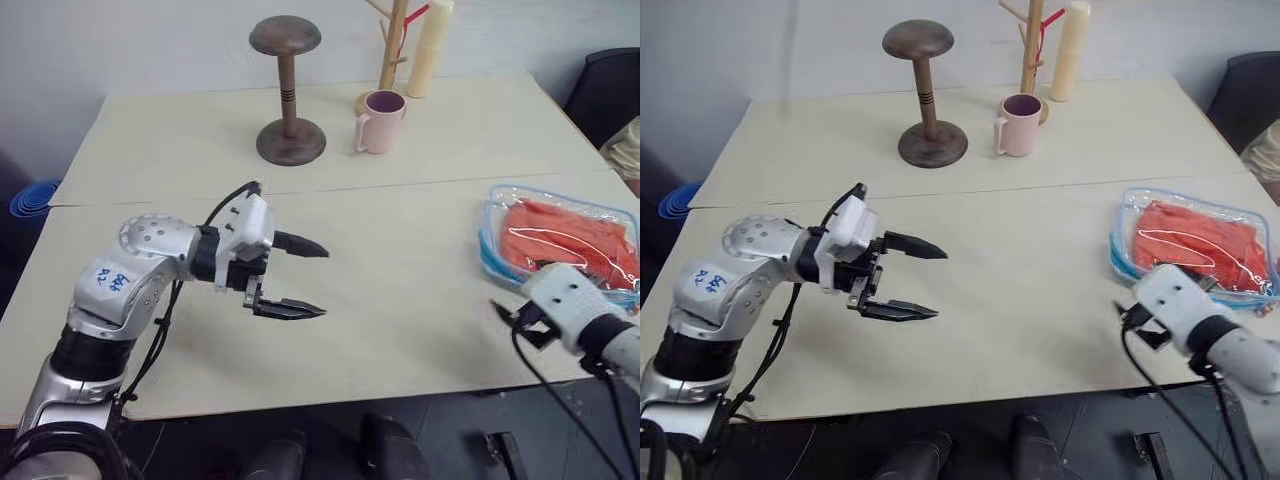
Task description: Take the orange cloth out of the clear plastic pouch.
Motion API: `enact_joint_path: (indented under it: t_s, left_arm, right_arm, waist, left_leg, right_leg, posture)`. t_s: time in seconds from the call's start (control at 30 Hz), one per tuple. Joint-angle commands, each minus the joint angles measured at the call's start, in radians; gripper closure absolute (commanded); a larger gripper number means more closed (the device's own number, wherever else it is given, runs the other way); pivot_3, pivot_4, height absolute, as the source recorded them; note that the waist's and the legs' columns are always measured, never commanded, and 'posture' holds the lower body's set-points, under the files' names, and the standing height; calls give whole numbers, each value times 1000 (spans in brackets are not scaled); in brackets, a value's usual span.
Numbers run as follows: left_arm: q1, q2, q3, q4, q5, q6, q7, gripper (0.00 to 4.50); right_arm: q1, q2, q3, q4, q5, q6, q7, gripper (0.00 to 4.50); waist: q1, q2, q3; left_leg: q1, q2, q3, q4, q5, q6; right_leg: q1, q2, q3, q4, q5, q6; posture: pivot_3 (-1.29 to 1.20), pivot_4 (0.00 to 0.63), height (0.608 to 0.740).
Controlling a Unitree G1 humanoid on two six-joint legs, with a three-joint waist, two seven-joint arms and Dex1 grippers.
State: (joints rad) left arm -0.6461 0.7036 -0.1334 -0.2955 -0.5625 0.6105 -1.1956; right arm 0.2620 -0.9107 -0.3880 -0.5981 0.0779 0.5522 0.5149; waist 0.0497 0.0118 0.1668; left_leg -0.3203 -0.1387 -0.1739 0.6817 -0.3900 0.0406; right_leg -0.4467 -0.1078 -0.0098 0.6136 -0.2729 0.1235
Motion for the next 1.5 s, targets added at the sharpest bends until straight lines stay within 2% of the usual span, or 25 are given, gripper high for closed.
enact_joint_path:
  t_s: [0.03, 0.07, 0.17, 0.3, 0.33, 0.47, 0.5, 0.57, 0.63, 0.73, 0.9, 1.07, 1.43, 1.5]
  left_arm:
    - [-34, -11, -26, 10, 16, -32, -30, 19]
    - [-39, -14, -30, 16, 22, -38, -32, 19]
    - [-54, -28, -37, 36, 39, -54, -27, 0]
    - [-53, -35, -34, 28, 48, -58, -18, 0]
    - [-52, -36, -31, 25, 48, -58, -16, 0]
    - [-53, -40, -22, 21, 52, -57, -1, 0]
    - [-53, -39, -20, 20, 52, -56, 3, 0]
    - [-54, -36, -15, 19, 50, -55, 9, 0]
    - [-51, -35, -8, 17, 48, -53, 18, 0]
    - [-43, -32, 0, 13, 47, -53, 28, 0]
    - [-31, -31, 3, 2, 45, -54, 37, 0]
    - [-45, -43, -4, 6, 45, -56, 45, 0]
    - [-73, -45, -9, 27, 65, -72, 37, 0]
    - [-74, -44, -8, 25, 65, -71, 37, 0]
  right_arm:
    - [0, -28, -24, 93, -67, -69, 11, 0]
    - [-2, -30, -23, 112, -79, -84, 13, 0]
    - [-46, -20, -15, 208, -102, -140, 1, 611]
    - [-109, -23, 16, 330, -121, -211, 15, 1792]
    - [-121, -24, 22, 353, -125, -224, 17, 2250]
    - [-148, -34, 41, 399, -135, -258, 46, 3586]
    - [-154, -34, 44, 405, -135, -253, 53, 4063]
    - [-162, -36, 47, 411, -137, -251, 61, 4494]
    - [-182, -37, 35, 400, -121, -235, 77, 4494]
    - [-195, -39, 3, 374, -101, -198, 100, 3891]
    - [-168, -79, -3, 365, -124, -185, 141, 2237]
    - [-168, -92, 10, 443, -131, -232, 160, 2237]
    - [-291, -88, 137, 686, -168, -373, 165, 2237]
    - [-310, -89, 146, 715, -169, -395, 169, 2613]
  waist:
    - [-1, 0, 0]
    - [-1, 0, 0]
    - [-1, 0, 0]
    - [0, 0, 0]
    - [0, 0, 0]
    - [0, 0, 0]
    - [0, 0, 0]
    - [0, 0, 0]
    - [0, 0, 0]
    - [0, 0, 0]
    - [3, 0, 0]
    - [2, 0, 0]
    - [-2, 0, 0]
    - [-3, 0, 0]
  left_leg:
    - [0, 0, 1, 0, 0, 0]
    - [0, 1, 1, 0, 0, 0]
    - [0, 1, 2, 0, 0, 0]
    - [1, 1, 4, 0, 0, 0]
    - [1, 1, 4, 0, 0, 0]
    - [1, 1, 4, 0, 0, 0]
    - [1, 1, 4, 0, 0, 0]
    - [1, 1, 5, 1, 0, 0]
    - [1, 1, 5, 1, 0, 0]
    - [1, 1, 5, 1, 0, 0]
    - [1, 2, 5, 1, 0, 0]
    - [1, 2, 5, 1, 0, 0]
    - [1, 2, 8, 1, 0, 0]
    - [1, 2, 9, 1, 0, 0]
  right_leg:
    - [0, 0, 0, 0, 0, 0]
    - [0, 1, 1, 0, 0, 0]
    - [0, 1, 2, 0, 0, 0]
    - [0, 2, 4, 0, 0, 1]
    - [0, 2, 4, 0, 0, 1]
    - [-1, 2, 5, 0, 0, 1]
    - [-1, 3, 5, 0, 0, 1]
    - [-1, 3, 5, 0, 0, 1]
    - [-1, 3, 5, 0, 1, 1]
    - [-1, 3, 6, 0, 1, 1]
    - [-1, 4, 6, 0, 1, 1]
    - [-1, 4, 6, 0, 1, 1]
    - [-2, 5, 9, 1, 1, 1]
    - [-2, 6, 9, 1, 1, 1]
  posture:
    - [0, 150, 740]
    - [0, 150, 740]
    - [0, 150, 740]
    - [0, 150, 740]
    - [0, 150, 740]
    - [0, 150, 740]
    - [0, 150, 740]
    - [0, 150, 740]
    - [0, 150, 740]
    - [0, 150, 740]
    - [0, 150, 740]
    - [0, 150, 740]
    - [0, 150, 740]
    - [0, 150, 740]
